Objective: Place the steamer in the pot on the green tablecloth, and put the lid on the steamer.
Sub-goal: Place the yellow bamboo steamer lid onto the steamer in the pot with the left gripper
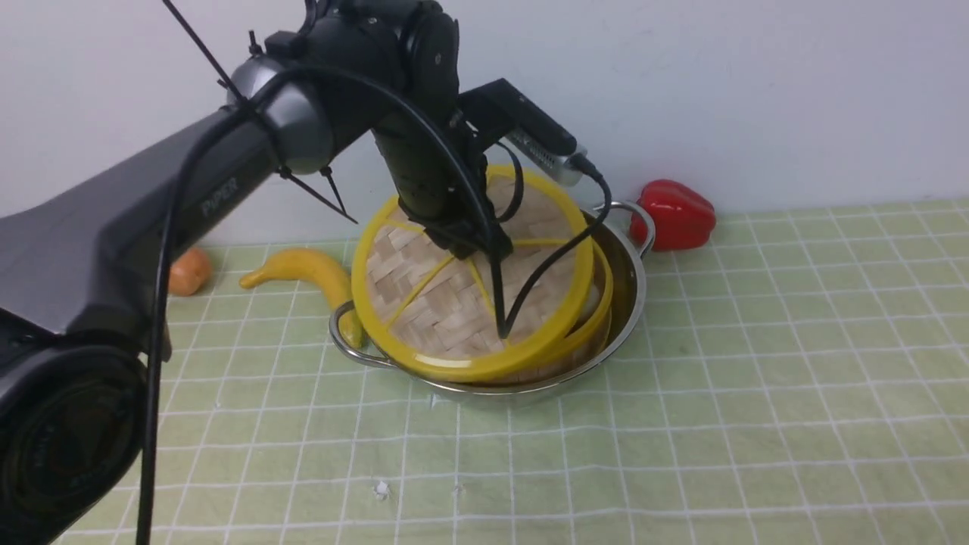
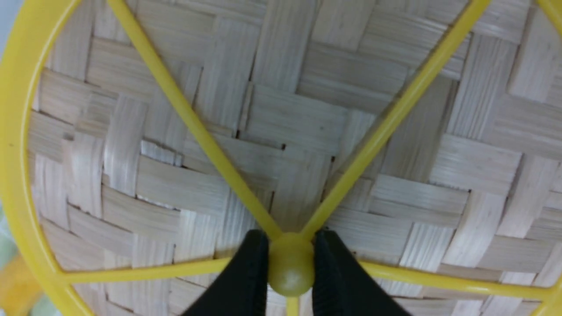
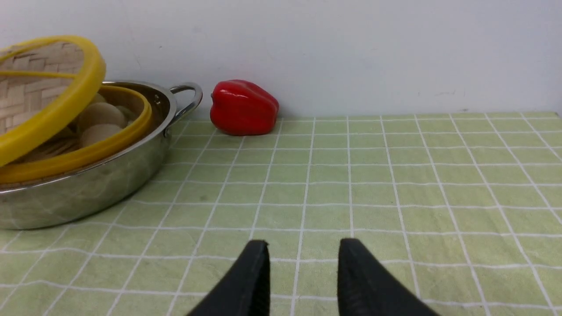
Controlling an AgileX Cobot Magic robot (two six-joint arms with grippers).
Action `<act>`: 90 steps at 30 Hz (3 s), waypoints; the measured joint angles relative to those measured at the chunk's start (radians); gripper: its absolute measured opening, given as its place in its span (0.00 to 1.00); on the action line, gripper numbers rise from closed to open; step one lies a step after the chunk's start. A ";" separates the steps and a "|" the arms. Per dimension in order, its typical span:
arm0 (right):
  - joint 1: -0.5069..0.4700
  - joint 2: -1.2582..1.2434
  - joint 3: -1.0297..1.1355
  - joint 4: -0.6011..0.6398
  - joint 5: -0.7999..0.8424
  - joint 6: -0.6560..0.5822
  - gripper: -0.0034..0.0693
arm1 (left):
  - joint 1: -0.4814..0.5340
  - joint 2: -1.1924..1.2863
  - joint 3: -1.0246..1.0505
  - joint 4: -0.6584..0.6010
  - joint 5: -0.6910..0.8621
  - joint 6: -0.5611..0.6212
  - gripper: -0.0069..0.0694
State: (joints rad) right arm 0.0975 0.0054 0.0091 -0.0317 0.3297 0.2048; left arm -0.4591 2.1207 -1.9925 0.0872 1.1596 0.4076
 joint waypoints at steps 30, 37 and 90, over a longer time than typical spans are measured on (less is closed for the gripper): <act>0.000 0.000 0.000 0.000 0.000 0.000 0.38 | 0.000 0.042 -0.003 -0.058 -0.139 0.082 0.25; 0.000 0.000 0.000 0.000 0.000 0.000 0.38 | 0.000 0.080 -0.005 -0.054 -0.158 0.081 0.25; 0.000 0.000 0.000 0.000 0.000 0.000 0.38 | 0.014 0.087 -0.066 -0.087 -0.162 0.018 0.25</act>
State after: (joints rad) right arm 0.0975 0.0054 0.0091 -0.0317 0.3297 0.2048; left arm -0.4446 2.2079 -2.0582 0.0000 0.9972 0.4261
